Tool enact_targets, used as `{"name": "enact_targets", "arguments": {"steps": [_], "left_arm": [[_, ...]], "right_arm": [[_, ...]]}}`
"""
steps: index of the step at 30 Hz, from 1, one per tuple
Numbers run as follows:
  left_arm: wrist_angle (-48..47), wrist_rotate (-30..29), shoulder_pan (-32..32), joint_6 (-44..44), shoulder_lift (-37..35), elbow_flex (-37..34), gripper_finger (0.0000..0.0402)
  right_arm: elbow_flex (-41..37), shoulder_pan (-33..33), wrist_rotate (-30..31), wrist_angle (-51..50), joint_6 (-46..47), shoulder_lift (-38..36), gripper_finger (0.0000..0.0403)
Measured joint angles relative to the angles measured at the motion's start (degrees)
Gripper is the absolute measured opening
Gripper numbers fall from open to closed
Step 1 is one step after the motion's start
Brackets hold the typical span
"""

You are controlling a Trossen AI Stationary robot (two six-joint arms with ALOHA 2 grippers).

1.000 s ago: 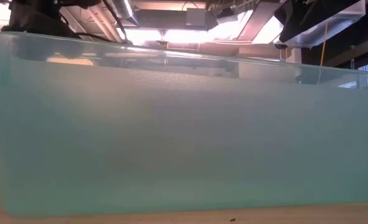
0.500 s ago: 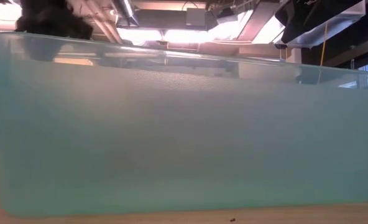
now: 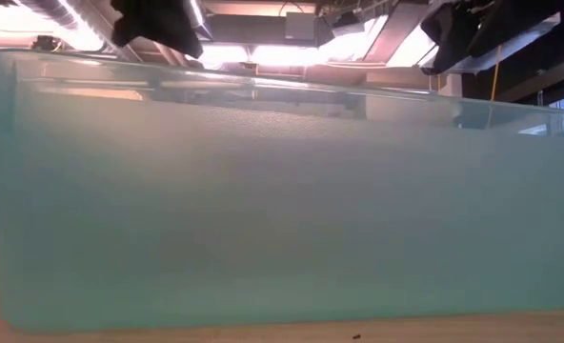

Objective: Pick & Place Kitchen Items
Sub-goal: Adjust the yellow bin

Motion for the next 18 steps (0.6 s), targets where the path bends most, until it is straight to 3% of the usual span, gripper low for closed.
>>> {"name": "enact_targets", "arguments": {"steps": [3,5,7,9,11,14,18], "left_arm": [[5.03,-7.32,0.23,3.53,1.92,-2.53,0.0008],[10.16,-9.45,1.28,5.29,3.09,-4.63,0.0004],[16.09,-7.16,2.93,8.25,3.94,-7.03,0.0002],[23.21,-0.66,4.80,12.89,4.65,-9.78,0.0003],[32.52,8.74,6.61,19.11,5.09,-12.89,0.0002],[46.68,22.42,9.31,29.03,5.07,-17.59,0.0002],[58.07,29.60,13.21,38.89,4.67,-20.25,0.0003]], "right_arm": [[-4.34,-1.14,-4.06,9.07,-1.19,-1.05,0.0232],[-7.68,-3.72,-13.16,19.28,-5.39,-1.98,0.0232],[-11.09,-7.01,-24.46,26.62,-9.90,-2.68,0.0232],[-13.23,-10.00,-30.23,29.88,-12.63,-3.31,0.0232],[-14.66,-12.12,-28.41,30.12,-13.08,-4.05,0.0232],[-15.33,-15.18,-19.74,28.89,-10.85,-4.11,0.0232],[-15.33,-20.11,-16.20,29.67,-8.50,-4.11,0.0231]]}}
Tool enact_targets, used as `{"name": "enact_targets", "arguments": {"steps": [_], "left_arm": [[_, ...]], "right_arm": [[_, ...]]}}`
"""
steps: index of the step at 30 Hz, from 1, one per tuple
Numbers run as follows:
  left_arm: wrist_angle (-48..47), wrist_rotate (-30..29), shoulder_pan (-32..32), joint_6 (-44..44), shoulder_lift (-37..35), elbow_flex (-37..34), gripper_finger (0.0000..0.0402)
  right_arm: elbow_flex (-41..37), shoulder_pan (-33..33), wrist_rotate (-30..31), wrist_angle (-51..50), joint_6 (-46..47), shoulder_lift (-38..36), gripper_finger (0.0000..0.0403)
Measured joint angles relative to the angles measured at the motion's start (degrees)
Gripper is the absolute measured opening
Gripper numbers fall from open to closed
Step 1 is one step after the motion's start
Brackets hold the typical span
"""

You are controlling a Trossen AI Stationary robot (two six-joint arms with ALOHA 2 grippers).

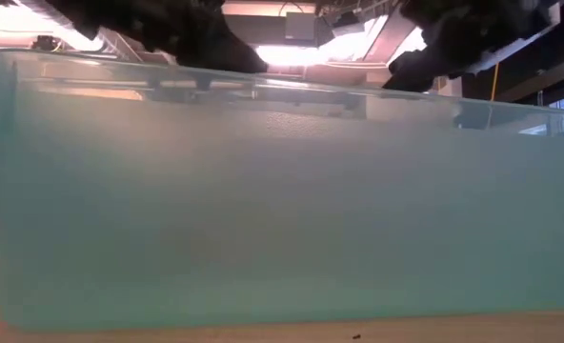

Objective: Pick & Place Kitchen Items
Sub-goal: Adjust the yellow bin

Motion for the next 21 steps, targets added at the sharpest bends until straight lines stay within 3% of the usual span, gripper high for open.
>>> {"name": "enact_targets", "arguments": {"steps": [6,11,15,21], "left_arm": [[4.03,1.31,8.13,4.95,-1.27,0.04,0.0003],[4.24,9.23,14.37,3.92,-1.28,0.04,0.0004],[2.64,12.23,15.82,2.97,-1.28,0.04,0.0002],[0.04,10.51,15.29,1.52,-1.26,-0.21,0.0007]], "right_arm": [[0.02,-6.15,-5.67,2.51,2.94,0.12,0.0231],[0.02,-8.70,-6.28,3.40,1.54,0.33,0.0231],[0.02,-10.04,-6.16,6.98,1.65,0.33,0.0231],[0.08,-10.29,-6.21,9.71,-0.82,2.85,0.0231]]}}
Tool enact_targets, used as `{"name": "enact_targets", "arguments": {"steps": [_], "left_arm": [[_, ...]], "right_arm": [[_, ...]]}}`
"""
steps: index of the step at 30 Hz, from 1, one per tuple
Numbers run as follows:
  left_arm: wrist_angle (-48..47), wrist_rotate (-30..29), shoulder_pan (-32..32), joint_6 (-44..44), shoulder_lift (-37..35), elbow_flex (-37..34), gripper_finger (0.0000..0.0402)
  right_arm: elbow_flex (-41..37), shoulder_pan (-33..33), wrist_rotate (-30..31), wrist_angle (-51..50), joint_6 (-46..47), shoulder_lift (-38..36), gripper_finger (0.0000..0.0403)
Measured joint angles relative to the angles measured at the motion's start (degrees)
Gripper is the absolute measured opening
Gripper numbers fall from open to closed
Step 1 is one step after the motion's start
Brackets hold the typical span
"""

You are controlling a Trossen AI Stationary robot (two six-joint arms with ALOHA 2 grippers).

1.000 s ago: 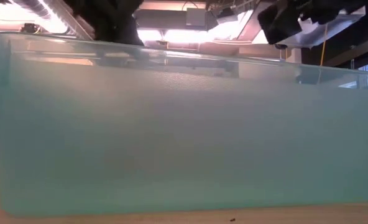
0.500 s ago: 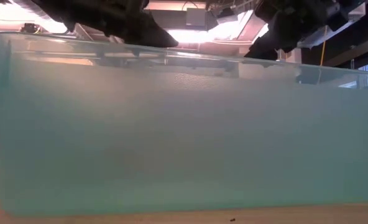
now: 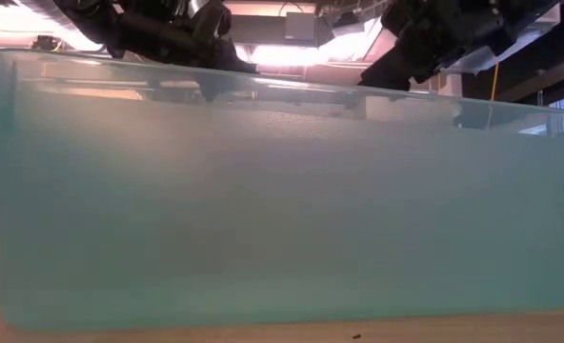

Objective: Pick & Place Kitchen Items
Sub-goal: Adjust the yellow bin

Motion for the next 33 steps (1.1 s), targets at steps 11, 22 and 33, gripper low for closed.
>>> {"name": "enact_targets", "arguments": {"steps": [11,22,33], "left_arm": [[-0.24,-8.24,0.99,-2.60,0.85,-3.71,0.0004],[2.02,-8.07,5.56,-6.36,1.72,-3.66,0.0005],[2.15,-6.40,8.82,-9.30,6.29,-1.25,0.0005]], "right_arm": [[0.01,-3.02,-2.59,2.04,-5.04,10.30,0.0231],[0.01,-10.62,-10.48,13.78,-7.99,14.89,0.0231],[0.01,-7.38,-10.63,14.20,-7.79,19.18,0.0231]]}}
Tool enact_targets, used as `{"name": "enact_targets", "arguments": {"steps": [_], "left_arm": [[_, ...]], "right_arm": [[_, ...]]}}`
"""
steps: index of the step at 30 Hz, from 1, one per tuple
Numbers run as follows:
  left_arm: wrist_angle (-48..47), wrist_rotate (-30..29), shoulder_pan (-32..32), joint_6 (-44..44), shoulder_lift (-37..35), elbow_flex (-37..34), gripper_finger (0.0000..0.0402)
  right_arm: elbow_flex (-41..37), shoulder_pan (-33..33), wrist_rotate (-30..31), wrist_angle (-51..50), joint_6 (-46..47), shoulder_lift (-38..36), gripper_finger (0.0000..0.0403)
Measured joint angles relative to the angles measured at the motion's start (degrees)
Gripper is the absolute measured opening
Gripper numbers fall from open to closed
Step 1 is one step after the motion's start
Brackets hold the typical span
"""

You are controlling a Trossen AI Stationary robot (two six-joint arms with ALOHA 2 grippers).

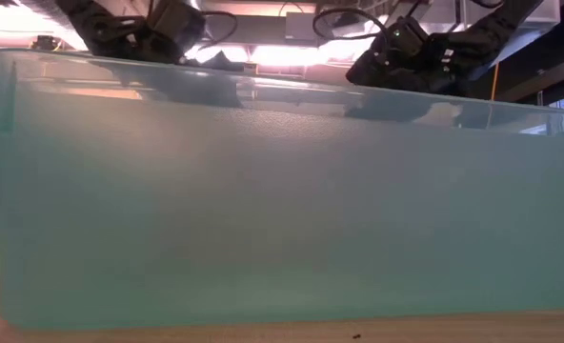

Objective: Pick & Place Kitchen Items
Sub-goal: Adjust the yellow bin

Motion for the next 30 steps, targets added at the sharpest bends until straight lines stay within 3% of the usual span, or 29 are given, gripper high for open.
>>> {"name": "enact_targets", "arguments": {"steps": [12,30], "left_arm": [[-0.11,3.90,0.68,2.16,11.98,6.11,0.0024],[-2.69,12.19,0.80,-0.67,12.23,6.42,0.0017]], "right_arm": [[0.00,1.52,0.00,1.77,-0.90,0.05,0.0232],[0.00,1.92,0.02,2.81,0.38,0.05,0.0232]]}}
